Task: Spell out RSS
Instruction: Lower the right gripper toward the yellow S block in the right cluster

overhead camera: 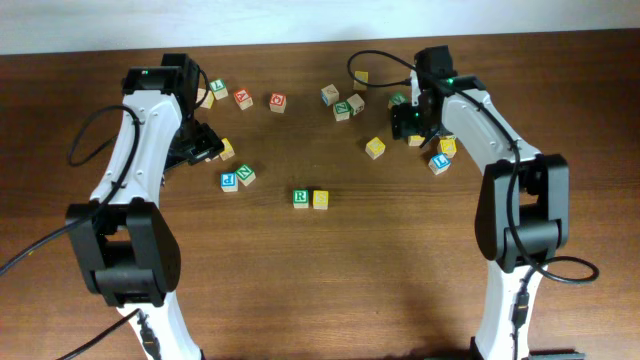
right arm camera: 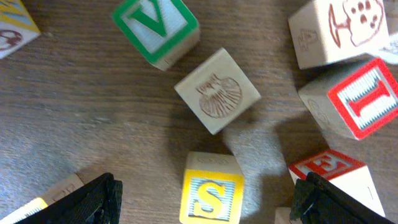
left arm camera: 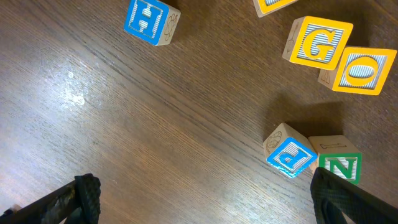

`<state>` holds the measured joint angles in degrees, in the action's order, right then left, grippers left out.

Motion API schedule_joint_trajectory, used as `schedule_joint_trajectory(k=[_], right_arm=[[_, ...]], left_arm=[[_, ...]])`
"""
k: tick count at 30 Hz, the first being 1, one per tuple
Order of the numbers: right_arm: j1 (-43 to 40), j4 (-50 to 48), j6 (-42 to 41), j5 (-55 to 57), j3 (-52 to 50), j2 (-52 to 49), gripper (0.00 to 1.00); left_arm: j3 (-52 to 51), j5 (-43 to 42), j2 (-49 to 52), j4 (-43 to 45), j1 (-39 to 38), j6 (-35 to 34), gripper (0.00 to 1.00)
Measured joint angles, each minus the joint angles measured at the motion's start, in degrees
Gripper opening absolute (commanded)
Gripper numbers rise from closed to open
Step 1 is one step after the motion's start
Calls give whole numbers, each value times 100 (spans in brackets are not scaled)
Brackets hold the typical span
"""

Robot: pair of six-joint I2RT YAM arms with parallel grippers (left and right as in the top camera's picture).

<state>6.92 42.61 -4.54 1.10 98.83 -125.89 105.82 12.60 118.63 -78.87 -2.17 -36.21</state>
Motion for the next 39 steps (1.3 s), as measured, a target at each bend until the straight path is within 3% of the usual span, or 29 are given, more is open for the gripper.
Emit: schedule_joint_trajectory(k=[8,19,28,31,33,35,39], right_arm=[[15,-11,2,44,-13,0,80],[15,-133,-109,61,-155,-11,69],[15,-129,-153,61,-155,-302,69],[15,-131,-155,109,-155,-323,55],[15,-127,-155,127,-155,-323,53],[15,-107,-160,129,-155,-323,42],[15,-105,-184,149,-155,-323,39]], left_arm=[[0,0,0,0,0,0,99],[0,0,0,0,0,0,99],[0,0,0,0,0,0,99],[0,0,0,0,0,0,99],[0,0,0,0,0,0,99],[0,0,0,0,0,0,99],[0,0,0,0,0,0,99]])
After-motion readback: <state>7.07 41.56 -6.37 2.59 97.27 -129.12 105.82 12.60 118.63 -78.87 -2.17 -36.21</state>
